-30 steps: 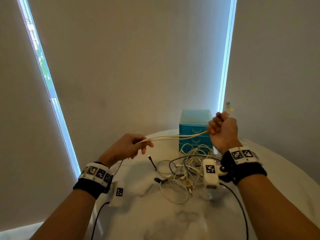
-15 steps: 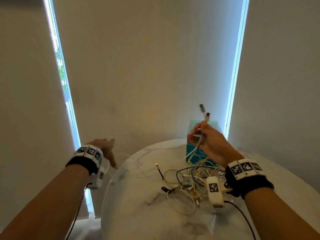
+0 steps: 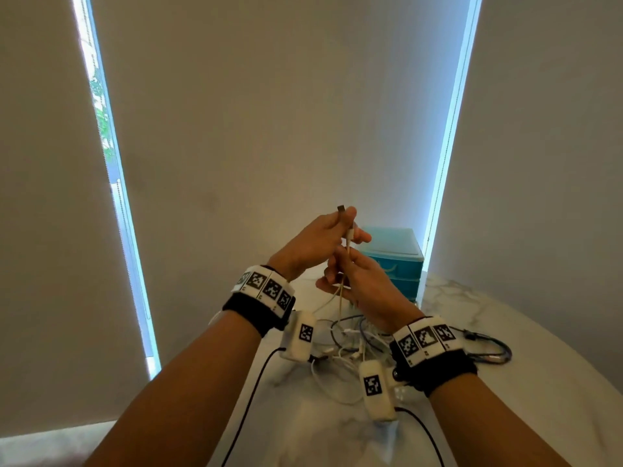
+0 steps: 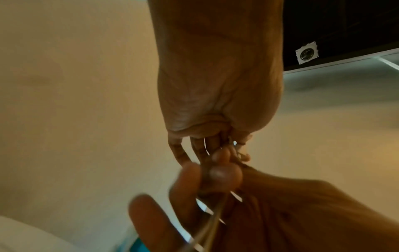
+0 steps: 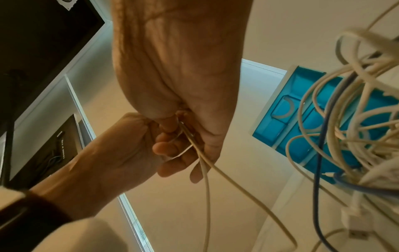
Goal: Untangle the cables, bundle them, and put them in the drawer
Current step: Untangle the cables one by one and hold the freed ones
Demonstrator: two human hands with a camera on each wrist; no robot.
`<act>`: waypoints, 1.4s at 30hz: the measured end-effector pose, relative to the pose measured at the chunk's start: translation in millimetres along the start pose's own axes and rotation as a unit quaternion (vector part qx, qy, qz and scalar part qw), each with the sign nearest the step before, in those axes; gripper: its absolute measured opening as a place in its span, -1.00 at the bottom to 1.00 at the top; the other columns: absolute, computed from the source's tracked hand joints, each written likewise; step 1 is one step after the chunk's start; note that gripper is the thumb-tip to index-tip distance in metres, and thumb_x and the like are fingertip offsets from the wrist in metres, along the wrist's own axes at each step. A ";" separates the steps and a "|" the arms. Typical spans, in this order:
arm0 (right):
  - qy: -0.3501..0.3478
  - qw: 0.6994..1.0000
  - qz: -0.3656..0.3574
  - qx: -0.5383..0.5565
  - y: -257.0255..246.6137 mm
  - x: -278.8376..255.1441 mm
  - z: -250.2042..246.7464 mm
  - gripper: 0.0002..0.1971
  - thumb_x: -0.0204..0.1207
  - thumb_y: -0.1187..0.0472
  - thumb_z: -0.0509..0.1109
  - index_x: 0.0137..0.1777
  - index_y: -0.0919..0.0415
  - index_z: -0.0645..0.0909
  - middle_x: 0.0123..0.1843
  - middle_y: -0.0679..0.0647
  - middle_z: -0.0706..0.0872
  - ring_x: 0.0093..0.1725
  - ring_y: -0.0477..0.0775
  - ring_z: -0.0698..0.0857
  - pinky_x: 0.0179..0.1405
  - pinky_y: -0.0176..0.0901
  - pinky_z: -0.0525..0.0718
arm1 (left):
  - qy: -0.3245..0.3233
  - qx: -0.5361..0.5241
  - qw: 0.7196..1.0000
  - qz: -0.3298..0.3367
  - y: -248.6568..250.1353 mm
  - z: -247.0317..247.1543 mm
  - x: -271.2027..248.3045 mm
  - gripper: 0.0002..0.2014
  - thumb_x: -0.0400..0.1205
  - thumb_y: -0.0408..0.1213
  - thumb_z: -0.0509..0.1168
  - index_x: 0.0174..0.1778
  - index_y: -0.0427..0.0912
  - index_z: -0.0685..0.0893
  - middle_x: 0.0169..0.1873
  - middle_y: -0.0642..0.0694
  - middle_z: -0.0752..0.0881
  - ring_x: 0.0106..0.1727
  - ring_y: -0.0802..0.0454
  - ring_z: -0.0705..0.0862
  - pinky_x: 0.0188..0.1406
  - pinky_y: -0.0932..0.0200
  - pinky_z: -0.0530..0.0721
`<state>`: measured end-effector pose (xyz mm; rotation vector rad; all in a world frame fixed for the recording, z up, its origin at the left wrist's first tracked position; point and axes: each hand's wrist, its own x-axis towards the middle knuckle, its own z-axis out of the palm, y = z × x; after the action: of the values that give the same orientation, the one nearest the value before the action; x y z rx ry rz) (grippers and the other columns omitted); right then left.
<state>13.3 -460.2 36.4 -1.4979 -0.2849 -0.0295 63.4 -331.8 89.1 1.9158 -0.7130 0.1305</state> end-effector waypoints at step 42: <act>0.093 0.890 0.006 -0.447 68.5 -43.7 -122.9 -0.78 0.48 -0.03 0.72 0.08 -0.25 0.81 0.33 -0.21 0.67 0.46 -0.01 0.56 0.50 0.07 0.62 | 0.160 -0.056 0.978 -0.125 -82.8 91.9 -0.4 -0.52 0.83 0.08 0.30 -0.36 -0.11 0.60 -0.60 0.12 0.59 -0.57 0.26 0.54 -0.43 0.27 0.51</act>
<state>5.2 -582.6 -45.2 -2.3973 -0.0962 -0.3326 86.7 -387.5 -18.8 1.8037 -0.2551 0.2294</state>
